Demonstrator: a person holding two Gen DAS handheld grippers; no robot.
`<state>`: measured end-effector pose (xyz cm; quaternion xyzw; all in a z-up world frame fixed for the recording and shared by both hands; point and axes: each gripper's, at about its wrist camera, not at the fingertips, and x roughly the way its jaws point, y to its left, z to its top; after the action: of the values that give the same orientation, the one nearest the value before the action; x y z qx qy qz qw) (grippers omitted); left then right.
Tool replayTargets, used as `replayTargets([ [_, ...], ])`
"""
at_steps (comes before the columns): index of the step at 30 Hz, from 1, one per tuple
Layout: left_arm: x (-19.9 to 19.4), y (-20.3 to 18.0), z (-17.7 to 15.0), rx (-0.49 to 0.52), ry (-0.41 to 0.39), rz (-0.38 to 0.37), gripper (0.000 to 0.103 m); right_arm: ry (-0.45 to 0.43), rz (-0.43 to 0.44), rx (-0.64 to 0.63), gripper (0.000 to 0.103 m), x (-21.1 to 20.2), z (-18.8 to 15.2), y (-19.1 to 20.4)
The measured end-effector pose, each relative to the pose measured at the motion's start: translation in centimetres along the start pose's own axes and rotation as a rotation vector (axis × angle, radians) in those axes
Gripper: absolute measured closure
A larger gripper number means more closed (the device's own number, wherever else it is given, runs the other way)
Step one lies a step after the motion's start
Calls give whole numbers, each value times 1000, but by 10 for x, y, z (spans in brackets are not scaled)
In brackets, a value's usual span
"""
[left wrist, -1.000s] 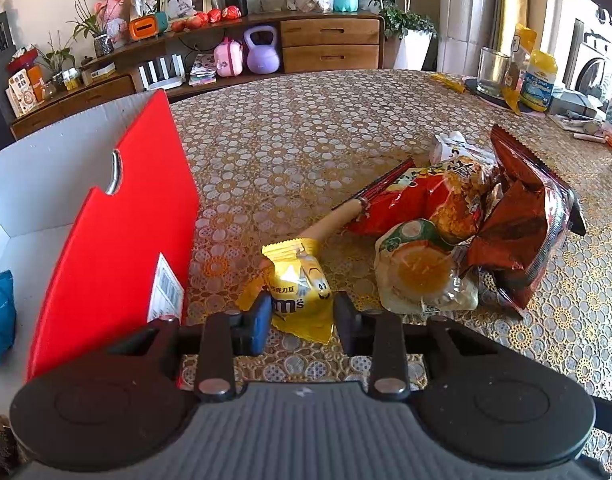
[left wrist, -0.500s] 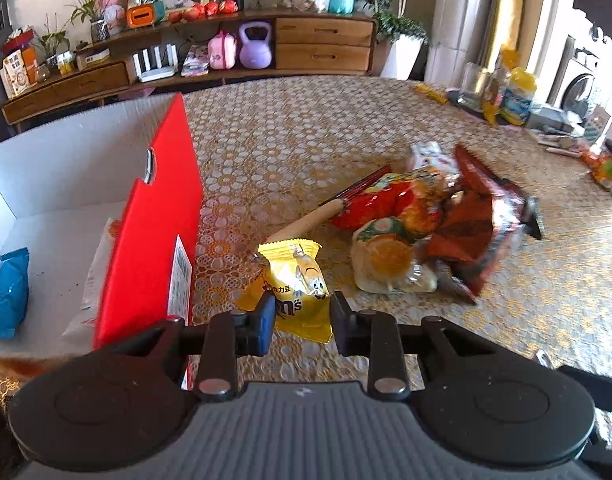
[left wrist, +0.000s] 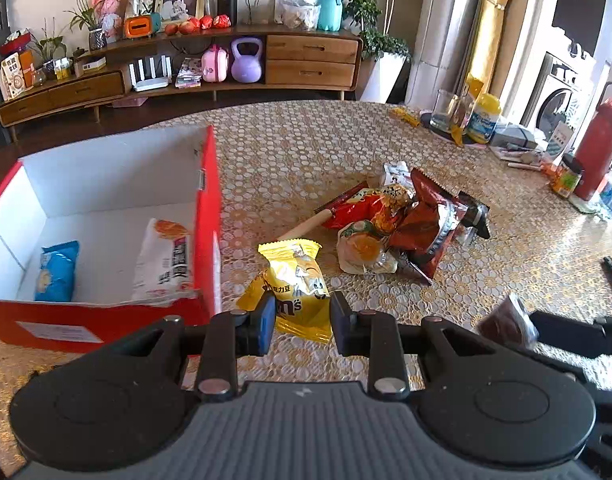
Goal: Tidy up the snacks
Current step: 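Carry the yellow packet with the left gripper while the right gripper carries the candy over the box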
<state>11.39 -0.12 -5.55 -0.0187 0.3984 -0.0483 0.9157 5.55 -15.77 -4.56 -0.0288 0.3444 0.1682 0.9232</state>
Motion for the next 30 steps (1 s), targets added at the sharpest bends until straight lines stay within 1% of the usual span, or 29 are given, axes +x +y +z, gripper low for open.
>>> replayTargets([
  [6, -31, 16, 3, 10, -20, -9, 74, -29, 25, -25, 72, -14, 15, 20],
  [14, -61, 49, 8, -7, -22, -19, 74, -53, 48, -66, 72, -15, 37, 49],
  [21, -74, 82, 23, -8, -23, 7, 75, -55, 70, -96, 72, -2, 57, 77],
  [30, -80, 130, 42, 10, -5, 73, 75, -17, 88, -125, 72, 26, 82, 113],
])
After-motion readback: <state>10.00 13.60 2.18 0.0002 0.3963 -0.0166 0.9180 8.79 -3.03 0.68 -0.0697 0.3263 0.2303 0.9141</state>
